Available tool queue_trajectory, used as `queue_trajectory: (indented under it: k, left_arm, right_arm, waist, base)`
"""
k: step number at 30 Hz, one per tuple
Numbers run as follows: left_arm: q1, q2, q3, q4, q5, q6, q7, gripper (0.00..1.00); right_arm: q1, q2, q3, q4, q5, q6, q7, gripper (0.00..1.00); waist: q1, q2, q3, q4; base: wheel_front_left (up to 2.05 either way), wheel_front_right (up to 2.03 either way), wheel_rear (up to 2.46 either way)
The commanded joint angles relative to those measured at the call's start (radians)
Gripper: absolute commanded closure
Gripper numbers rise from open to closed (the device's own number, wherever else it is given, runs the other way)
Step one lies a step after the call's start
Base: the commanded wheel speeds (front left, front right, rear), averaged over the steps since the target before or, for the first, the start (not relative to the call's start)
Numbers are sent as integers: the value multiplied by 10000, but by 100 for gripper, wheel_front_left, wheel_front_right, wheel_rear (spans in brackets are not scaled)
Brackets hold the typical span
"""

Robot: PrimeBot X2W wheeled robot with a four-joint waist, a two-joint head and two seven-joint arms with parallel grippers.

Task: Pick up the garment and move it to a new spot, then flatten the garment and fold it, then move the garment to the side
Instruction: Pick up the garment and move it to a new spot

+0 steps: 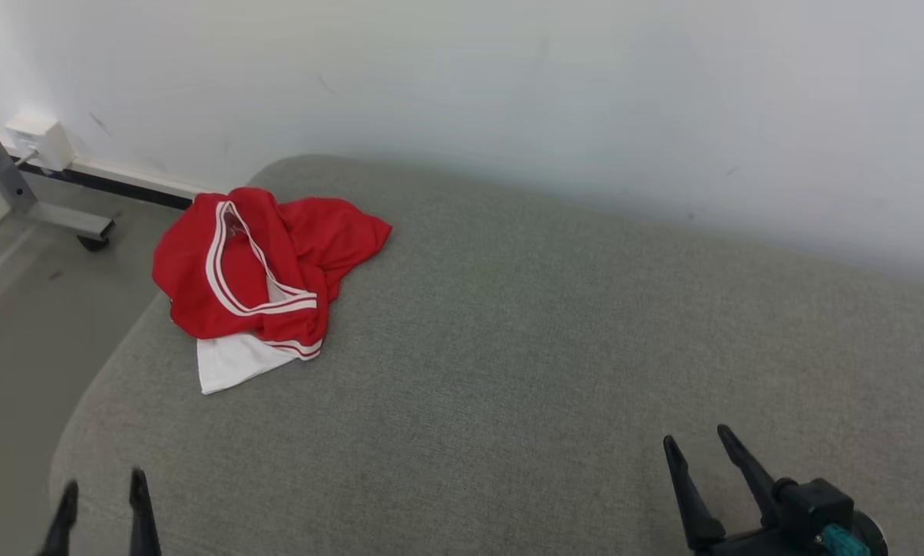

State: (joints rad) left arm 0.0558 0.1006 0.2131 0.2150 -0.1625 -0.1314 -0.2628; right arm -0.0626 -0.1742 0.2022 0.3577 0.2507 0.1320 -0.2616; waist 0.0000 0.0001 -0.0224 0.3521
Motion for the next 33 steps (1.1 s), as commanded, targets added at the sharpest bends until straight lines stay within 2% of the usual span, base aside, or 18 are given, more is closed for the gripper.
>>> queue_trajectory:
  k: [1, 5, 7, 12, 18, 23, 28, 33]
  left_arm:
    - [-299, 77, -10, 6, -67, 17, -28, 0]
    - [-1487, 320, 50, 320, -424, 19, 19, 0]
    - [-2024, 463, 81, 506, -661, 19, 370, 0]
    - [-3402, 819, 48, 905, -1930, 19, 2007, 0]
    - [-4785, 1895, -224, 938, -3550, 17, 3993, 0]
    - [-5890, 2484, 120, 967, -4402, 106, 5357, 0]
    - [-6817, 2651, 445, 1113, -5164, 561, 6538, 0]
    - [-7355, 2497, 716, 1127, -5817, 958, 7271, 0]
  right_arm:
    - [-125, -109, -14, -54, -68, -27, -45, 0]
    - [-438, -438, 26, -248, -184, -27, 58, 0]
    - [-624, -627, 22, -485, -268, -27, 222, 0]
    - [-973, -1097, -76, -1221, -454, -27, 592, 0]
    - [-1292, -1473, -199, -2189, -592, -27, 1008, 0]
    - [-1568, -1560, -321, -2953, -720, -27, 1221, 0]
    - [-1767, -1461, -433, -3398, -839, -27, 1294, 0]
    - [-1826, -1382, -502, -3508, -906, -27, 1233, 0]
  waist:
    - [0, -1, 344, -134]
    - [0, -1, 1078, -317]
    - [0, -1, 1573, -466]
    - [0, -1, 2791, -765]
    - [0, -1, 4155, -1143]
    - [0, -1, 5209, -1480]
    - [0, -1, 5953, -1853]
    - [0, -1, 6335, -2197]
  base:
    - [0, 0, 0]
    - [0, 0, 0]
    - [0, 0, 0]
    - [0, 0, 0]
    - [0, 0, 0]
    - [0, 0, 0]
    - [0, 0, 0]
    - [0, 0, 0]
